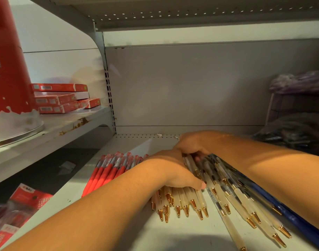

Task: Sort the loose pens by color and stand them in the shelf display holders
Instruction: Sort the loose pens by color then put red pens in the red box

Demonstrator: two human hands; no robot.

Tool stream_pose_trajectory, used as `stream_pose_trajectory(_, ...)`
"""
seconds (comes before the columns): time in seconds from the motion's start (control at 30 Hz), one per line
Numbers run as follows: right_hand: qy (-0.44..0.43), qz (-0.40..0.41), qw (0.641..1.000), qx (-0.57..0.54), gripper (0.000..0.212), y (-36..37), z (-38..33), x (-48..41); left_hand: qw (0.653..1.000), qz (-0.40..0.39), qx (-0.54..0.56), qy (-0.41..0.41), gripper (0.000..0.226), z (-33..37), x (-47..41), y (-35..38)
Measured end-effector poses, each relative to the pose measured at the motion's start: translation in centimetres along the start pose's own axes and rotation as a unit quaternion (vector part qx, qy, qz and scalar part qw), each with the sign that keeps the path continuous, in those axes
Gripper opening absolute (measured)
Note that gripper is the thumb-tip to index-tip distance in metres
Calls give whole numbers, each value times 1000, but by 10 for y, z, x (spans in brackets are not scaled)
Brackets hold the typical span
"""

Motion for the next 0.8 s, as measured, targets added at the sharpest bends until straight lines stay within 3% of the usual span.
stream_pose_trajectory(0.13,-32,135,985,-103,16,-26,5,-3,998,-61,-6,-1,65,5,5,1)
stream_pose_trajectory(0.3,-46,177,969,-164,14,-57,21,6,997,-72,-8,-15,75,8,6,0)
stream_pose_trajectory(0.43,-35,106,978,-177,15,-53,36,20,995,-88,-44,-18,86,11,6,2)
stream_pose_trajectory(0.57,-6,-6,995,-97,14,-22,49,39,990,-103,-95,-5,90,15,8,2)
stream_pose_trajectory(0.7,-19,-16,997,-71,15,-9,55,53,990,-106,-93,3,88,12,12,-5)
stream_pose_trajectory(0.8,-45,-37,996,-65,15,-5,55,63,994,-92,-48,15,71,10,12,-8)
Point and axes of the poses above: each hand's wrist, its own x-axis away from the middle knuckle, its own y-axis out of the palm, z = x × y, the point moved 4 cm from there along -x, towards the middle knuckle, and after that the axes turned 13 degrees about y, right-handed, at the moved point
